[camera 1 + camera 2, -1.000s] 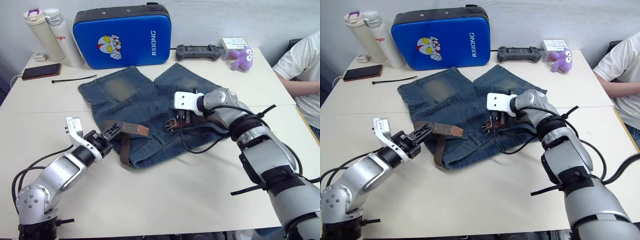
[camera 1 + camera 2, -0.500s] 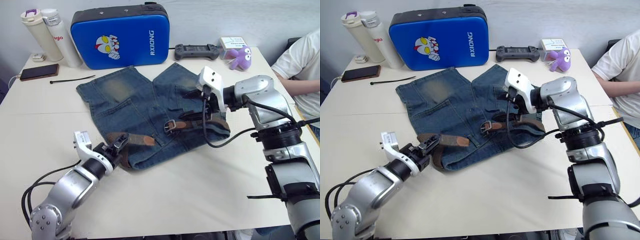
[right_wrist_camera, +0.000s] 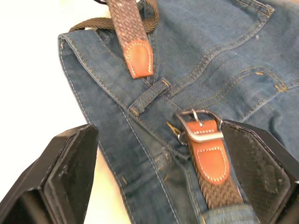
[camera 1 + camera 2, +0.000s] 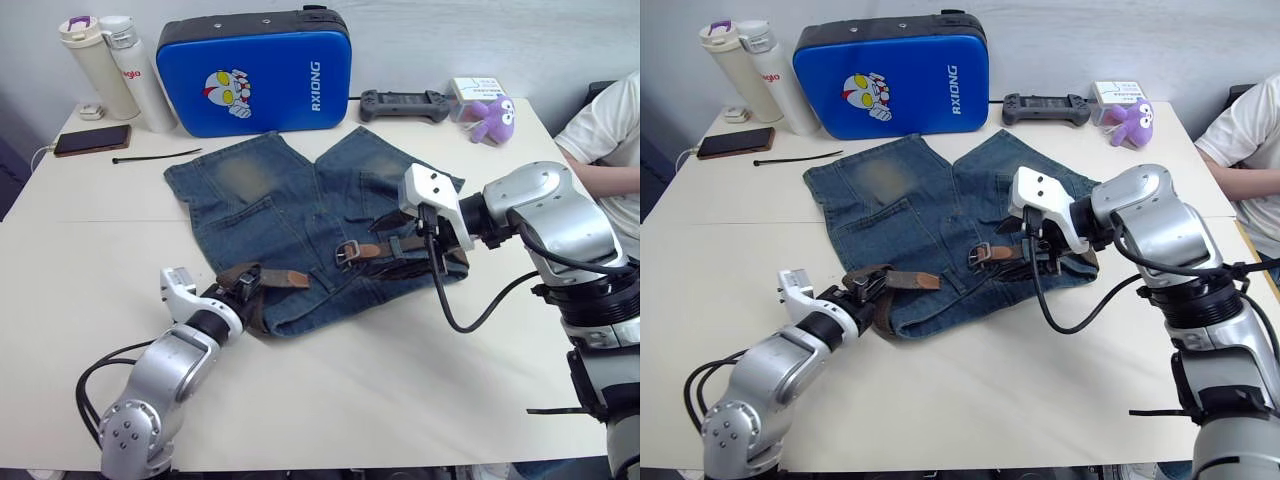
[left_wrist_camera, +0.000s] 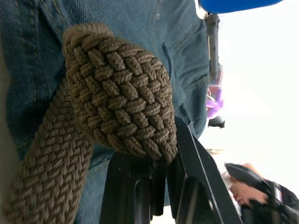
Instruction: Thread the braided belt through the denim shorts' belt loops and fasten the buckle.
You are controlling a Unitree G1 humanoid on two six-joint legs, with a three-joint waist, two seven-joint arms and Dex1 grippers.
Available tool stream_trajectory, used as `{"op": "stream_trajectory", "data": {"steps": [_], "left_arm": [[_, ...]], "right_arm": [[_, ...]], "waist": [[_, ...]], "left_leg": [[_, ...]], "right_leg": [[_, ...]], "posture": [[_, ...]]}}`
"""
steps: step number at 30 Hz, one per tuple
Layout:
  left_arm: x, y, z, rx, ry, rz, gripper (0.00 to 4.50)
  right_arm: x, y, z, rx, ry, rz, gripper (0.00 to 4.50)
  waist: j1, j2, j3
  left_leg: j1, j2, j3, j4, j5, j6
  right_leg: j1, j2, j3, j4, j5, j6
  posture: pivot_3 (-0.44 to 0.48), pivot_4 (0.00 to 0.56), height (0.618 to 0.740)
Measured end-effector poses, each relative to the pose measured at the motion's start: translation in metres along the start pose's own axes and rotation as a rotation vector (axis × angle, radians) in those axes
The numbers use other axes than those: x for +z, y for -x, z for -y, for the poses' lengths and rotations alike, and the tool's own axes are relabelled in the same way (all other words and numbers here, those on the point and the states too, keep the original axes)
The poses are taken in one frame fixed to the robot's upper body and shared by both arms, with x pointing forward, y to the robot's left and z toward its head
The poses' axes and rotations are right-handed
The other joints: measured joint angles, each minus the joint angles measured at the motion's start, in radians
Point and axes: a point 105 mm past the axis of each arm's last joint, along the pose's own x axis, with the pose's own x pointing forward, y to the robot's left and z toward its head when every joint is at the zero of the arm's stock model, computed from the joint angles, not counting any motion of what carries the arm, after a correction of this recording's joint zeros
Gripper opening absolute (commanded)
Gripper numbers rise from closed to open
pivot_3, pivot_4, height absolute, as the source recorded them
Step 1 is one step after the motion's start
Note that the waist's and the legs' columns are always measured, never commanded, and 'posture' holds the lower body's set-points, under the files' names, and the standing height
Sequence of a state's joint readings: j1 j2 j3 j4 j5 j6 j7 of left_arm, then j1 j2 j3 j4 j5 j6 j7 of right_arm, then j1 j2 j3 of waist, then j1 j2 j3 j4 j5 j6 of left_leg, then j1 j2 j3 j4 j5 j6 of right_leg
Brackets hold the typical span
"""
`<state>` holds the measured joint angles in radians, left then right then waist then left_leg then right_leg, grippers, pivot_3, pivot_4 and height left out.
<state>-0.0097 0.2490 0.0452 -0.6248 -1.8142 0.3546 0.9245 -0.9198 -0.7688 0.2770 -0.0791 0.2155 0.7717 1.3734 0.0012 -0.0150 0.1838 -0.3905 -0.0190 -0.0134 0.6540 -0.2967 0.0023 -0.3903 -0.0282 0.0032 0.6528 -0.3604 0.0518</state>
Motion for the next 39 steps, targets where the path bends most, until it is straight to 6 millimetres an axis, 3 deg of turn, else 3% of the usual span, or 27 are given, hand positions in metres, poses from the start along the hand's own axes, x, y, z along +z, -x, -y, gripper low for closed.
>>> {"op": "stream_trajectory", "data": {"steps": [13, 21, 31, 39], "left_arm": [[-0.021, -0.015, -0.005, 0.076, -0.012, -0.058, 0.00], [-0.029, 0.001, -0.026, 0.227, -0.005, -0.054, 0.00], [-0.018, 0.009, -0.017, 0.273, -0.068, 0.042, 0.00], [-0.017, 0.002, -0.006, 0.237, -0.125, 0.052, 0.00]], "right_arm": [[0.000, 0.008, 0.002, -0.072, -0.032, -0.030, 4.44], [0.001, 0.008, 0.002, -0.079, -0.027, -0.033, 4.44], [0.001, 0.000, 0.004, -0.064, -0.034, -0.031, 4.44], [0.009, -0.002, 0.006, -0.072, -0.012, -0.016, 4.44]], "waist": [[0.004, 0.000, 0.000], [0.010, 0.000, 0.000], [0.010, 0.000, 0.000], [0.013, 0.000, 0.000]], "left_leg": [[0.000, 0.000, 0.000, 0.001, 0.000, 0.000], [0.000, 0.000, 0.000, 0.001, 0.000, 0.000], [0.000, 0.000, 0.000, 0.002, 0.000, 0.000], [0.000, 0.000, 0.001, 0.002, 0.000, 0.000]], "right_leg": [[0.000, 0.000, 0.000, 0.000, 0.000, 0.000], [0.000, 0.001, 0.000, 0.001, 0.000, 0.000], [0.000, 0.001, 0.000, 0.001, 0.000, 0.000], [0.000, 0.001, 0.000, 0.001, 0.000, 0.000]], "posture": [[0.000, 0.150, 0.740], [0.000, 0.150, 0.740], [0.000, 0.150, 0.740], [0.000, 0.150, 0.740]]}}
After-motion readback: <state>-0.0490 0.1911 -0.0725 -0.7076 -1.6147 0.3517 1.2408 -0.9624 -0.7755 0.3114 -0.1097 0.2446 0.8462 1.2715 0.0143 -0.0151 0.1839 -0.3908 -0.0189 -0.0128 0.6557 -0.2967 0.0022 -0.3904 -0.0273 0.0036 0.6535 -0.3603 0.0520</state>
